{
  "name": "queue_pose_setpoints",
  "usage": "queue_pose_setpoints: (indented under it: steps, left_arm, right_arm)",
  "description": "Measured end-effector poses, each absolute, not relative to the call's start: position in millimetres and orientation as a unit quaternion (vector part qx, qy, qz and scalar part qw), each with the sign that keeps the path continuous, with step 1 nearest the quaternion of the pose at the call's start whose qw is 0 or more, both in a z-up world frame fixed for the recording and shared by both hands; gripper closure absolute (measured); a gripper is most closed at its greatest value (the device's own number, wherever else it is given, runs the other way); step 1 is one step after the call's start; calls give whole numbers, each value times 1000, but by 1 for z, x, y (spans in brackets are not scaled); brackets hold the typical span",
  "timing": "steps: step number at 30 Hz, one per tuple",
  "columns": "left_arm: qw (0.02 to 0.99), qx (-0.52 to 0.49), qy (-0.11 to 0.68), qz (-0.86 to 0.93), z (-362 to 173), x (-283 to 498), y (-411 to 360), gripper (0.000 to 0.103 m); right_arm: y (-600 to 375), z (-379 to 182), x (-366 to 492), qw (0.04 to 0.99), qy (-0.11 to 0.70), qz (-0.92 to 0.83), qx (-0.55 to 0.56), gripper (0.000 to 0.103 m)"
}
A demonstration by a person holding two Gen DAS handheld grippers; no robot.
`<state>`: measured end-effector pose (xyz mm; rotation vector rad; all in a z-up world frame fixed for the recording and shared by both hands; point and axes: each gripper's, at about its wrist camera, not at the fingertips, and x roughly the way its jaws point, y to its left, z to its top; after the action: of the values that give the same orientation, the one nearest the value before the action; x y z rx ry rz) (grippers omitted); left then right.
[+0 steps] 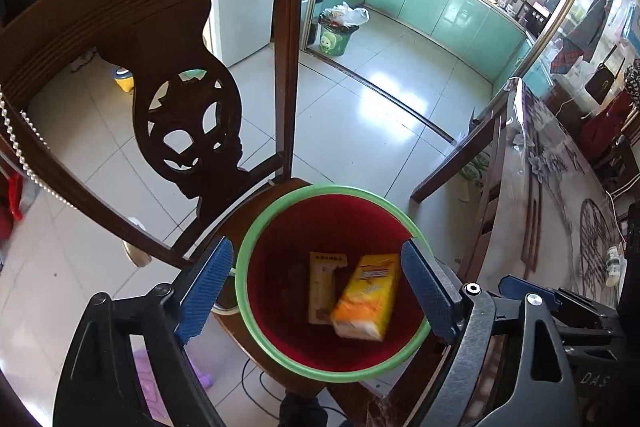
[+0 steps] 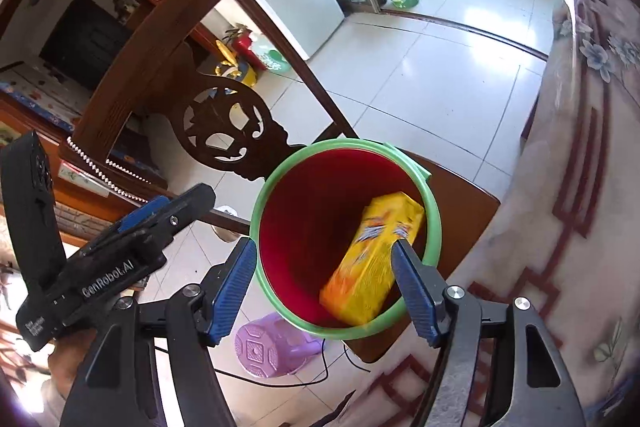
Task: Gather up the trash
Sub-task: 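Grasp crumpled paper with left tool while right tool grasps crumpled wrapper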
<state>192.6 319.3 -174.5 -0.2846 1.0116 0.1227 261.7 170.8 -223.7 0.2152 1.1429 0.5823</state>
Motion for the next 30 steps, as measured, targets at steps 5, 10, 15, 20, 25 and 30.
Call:
queue_pose_setpoints:
  steps: [5,10,15,20,25,30]
  left_arm:
    - [871,-129,472,44,-156,185,305,17]
    - [878,-99,467,-21,-141,178,247,17]
    - [872,-80,463,-134,-126,166,162,17]
    - [849,-54,465,-247,-120,142,72,16]
    - [803,-38,497,-328,-128,111,-17,10]
    - [764,-38,538,-354,-149,88,-95,10]
  right_arm:
    - [146,-197,240,825,492,259,104,34]
    - [68,-161,196,857,459,197,128,34]
    - [-46,-133,132,879,432,103,173,34]
    - [-175,-140,67,865,435,-7,250,34]
    - [-283,-179,40,830,475,-91,278,34]
    - [-340,-233,44,783,512,-62,348,34]
